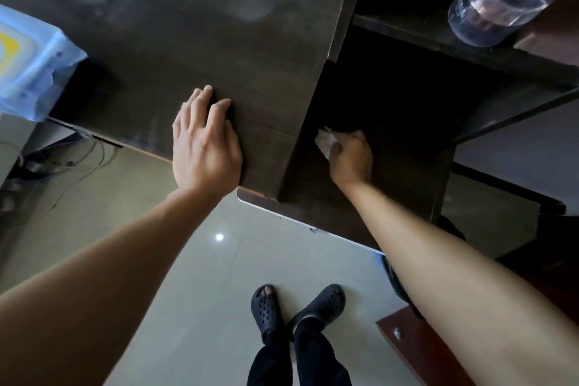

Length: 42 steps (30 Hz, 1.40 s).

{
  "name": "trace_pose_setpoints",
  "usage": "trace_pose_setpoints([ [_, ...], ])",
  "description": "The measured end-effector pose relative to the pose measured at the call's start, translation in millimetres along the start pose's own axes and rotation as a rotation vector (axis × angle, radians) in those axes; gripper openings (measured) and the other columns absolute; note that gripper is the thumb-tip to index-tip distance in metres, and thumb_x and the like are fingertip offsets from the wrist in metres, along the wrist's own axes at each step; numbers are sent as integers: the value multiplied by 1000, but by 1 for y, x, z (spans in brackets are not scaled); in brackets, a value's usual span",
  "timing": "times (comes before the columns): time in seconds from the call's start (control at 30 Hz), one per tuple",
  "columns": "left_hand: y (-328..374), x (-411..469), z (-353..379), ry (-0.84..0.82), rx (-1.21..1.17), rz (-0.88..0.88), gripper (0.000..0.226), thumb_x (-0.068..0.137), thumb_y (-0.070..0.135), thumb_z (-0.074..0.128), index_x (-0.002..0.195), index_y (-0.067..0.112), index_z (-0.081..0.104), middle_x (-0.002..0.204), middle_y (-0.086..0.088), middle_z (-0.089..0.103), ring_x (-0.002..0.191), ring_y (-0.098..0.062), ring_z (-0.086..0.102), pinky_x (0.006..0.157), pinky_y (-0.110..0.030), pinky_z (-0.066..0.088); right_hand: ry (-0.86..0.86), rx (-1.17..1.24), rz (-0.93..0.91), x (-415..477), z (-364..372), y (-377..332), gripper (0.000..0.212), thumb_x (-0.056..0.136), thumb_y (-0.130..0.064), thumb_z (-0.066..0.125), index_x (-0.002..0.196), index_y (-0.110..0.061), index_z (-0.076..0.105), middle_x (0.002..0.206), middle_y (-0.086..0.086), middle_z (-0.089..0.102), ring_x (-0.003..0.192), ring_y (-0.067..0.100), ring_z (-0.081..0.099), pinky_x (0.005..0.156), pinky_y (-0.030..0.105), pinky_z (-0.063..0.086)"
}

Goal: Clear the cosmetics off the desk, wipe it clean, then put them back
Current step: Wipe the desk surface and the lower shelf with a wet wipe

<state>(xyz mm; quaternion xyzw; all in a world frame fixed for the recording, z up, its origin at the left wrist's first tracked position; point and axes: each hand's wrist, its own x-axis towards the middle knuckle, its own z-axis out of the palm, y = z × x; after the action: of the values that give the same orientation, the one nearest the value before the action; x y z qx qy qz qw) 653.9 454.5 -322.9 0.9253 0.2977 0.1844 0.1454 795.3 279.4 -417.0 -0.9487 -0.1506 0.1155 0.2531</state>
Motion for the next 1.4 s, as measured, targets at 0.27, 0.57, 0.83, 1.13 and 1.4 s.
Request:
trace_pose_setpoints([
  [0.27, -2, -1, 0, 11, 8, 38, 34, 90, 12, 44, 119, 4, 60, 139, -18, 48, 133, -34, 38, 109, -47, 30, -262, -45, -428, -148, 37, -8, 18, 79, -20, 63, 96, -24, 69, 82, -1, 55, 78, 21, 55, 51, 29, 49],
  [0.57, -3, 0, 1, 14, 7, 77, 37, 86, 11, 43, 120, 3, 58, 138, -20, 47, 132, -37, 38, 110, -47, 29, 258, 2, 265, -105, -48, 99, 43, 81, 4, 56, 115, -21, 66, 100, 12, 52, 85, 31, 58, 72, 38, 51],
  [0.83, -3, 0, -2, -32, 32, 74, 40, 86, 13, 40, 122, 3, 54, 142, -19, 43, 134, -36, 33, 109, -48, 27, -447, 63, -212, -173, 42, -13, 35, 85, -6, 50, 110, -23, 67, 103, 2, 52, 97, 22, 52, 76, 28, 43],
  [1.13, -2, 1, -3, -72, 43, 73, 40, 84, 12, 41, 122, 3, 53, 143, -19, 41, 135, -37, 32, 109, -49, 26, 315, 141, 484, -127, -61, 103, 15, 83, 3, 57, 92, -7, 64, 93, 13, 63, 84, 31, 59, 70, 27, 40],
  [1.4, -1, 3, -6, -134, 79, 89, 43, 84, 14, 41, 123, 2, 52, 145, -23, 38, 137, -38, 29, 113, -51, 21, 176, -200, 364, -121, -22, 68, 29, 78, -8, 65, 107, -4, 64, 97, 20, 59, 94, 37, 52, 81, 40, 45],
])
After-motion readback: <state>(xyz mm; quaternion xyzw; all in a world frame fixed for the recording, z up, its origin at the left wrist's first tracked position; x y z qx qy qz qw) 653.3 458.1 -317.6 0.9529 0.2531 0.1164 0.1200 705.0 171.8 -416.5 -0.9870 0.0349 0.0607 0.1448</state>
